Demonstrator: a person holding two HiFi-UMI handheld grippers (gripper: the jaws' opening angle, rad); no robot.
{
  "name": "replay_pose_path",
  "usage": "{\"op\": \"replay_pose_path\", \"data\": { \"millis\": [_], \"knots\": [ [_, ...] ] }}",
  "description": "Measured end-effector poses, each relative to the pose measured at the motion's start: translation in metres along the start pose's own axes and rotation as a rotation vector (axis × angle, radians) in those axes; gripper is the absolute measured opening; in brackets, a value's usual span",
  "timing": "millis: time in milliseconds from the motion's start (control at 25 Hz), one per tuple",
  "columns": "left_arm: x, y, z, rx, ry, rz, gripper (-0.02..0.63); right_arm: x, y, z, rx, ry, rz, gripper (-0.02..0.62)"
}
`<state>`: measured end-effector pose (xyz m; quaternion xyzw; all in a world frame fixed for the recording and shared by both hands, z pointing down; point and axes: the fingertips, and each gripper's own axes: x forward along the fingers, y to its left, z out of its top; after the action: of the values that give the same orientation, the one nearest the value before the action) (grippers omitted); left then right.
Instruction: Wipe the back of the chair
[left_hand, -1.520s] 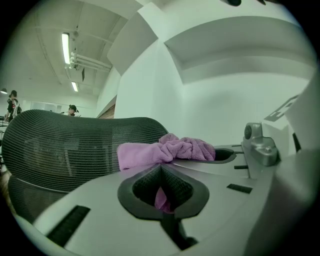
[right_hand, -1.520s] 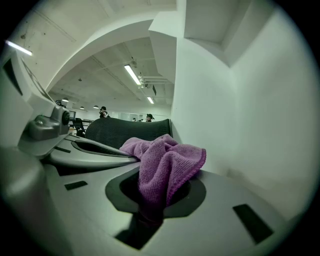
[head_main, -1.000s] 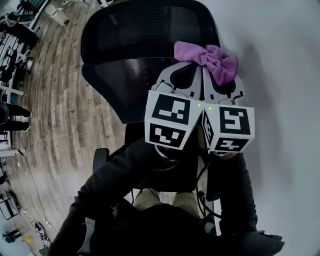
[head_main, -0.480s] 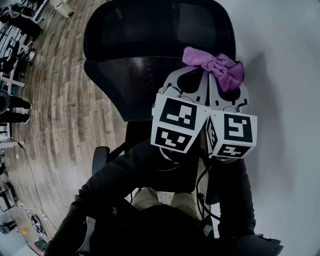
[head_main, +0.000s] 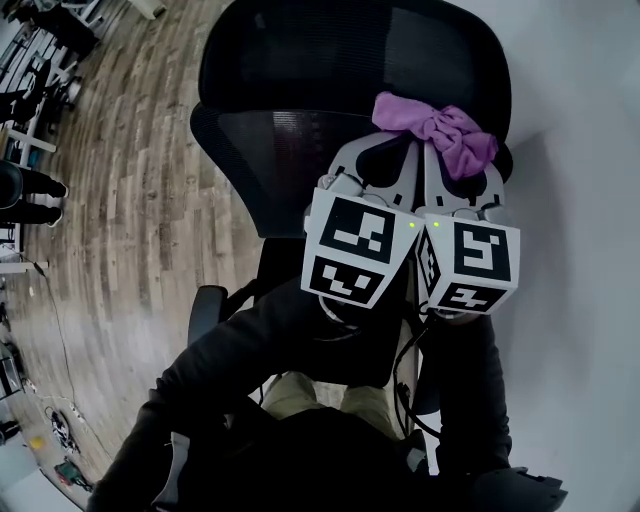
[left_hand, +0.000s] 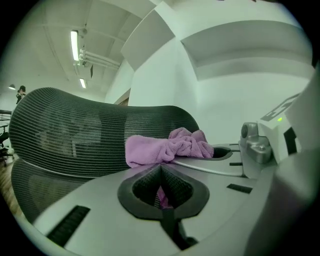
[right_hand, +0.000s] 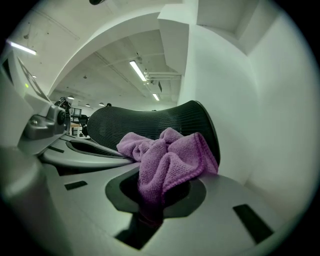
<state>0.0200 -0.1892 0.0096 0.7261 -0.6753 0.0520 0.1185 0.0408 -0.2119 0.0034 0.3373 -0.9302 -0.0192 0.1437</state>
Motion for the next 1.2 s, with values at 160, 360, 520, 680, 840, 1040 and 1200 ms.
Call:
{"op": "replay_pose_path", "data": {
  "millis": [160,360,520,680,840,1040,1200],
  "knots": [
    [-0.008,0.017,-0.003,-0.010,0.001,0.023,0.000,0.010,0.012,0.003,-0.011,0.004,0.018,0.066],
    [-0.028,0.037,-0.002,-0.021,-0.006,0.054,0.000,0.017,0.030,0.011,-0.021,0.005,0.036,0.067],
    [-0.038,0.051,-0.004,-0.030,-0.007,0.078,0.000,0.025,0.044,0.016,-0.024,0.001,0.061,0.067],
    [-0.048,0.067,-0.007,-0.037,-0.009,0.104,0.000,0.034,0.062,0.020,-0.029,-0.005,0.085,0.066],
    [-0.061,0.086,-0.010,-0.046,-0.015,0.136,0.000,0.042,0.082,0.023,-0.038,-0.011,0.109,0.066],
    [-0.076,0.105,-0.013,-0.056,-0.015,0.157,0.000,0.053,0.107,0.030,-0.044,-0.013,0.133,0.066],
    [-0.085,0.123,-0.012,-0.068,-0.017,0.184,0.000,0.063,0.124,0.037,-0.052,-0.014,0.164,0.067]
  ]
}}
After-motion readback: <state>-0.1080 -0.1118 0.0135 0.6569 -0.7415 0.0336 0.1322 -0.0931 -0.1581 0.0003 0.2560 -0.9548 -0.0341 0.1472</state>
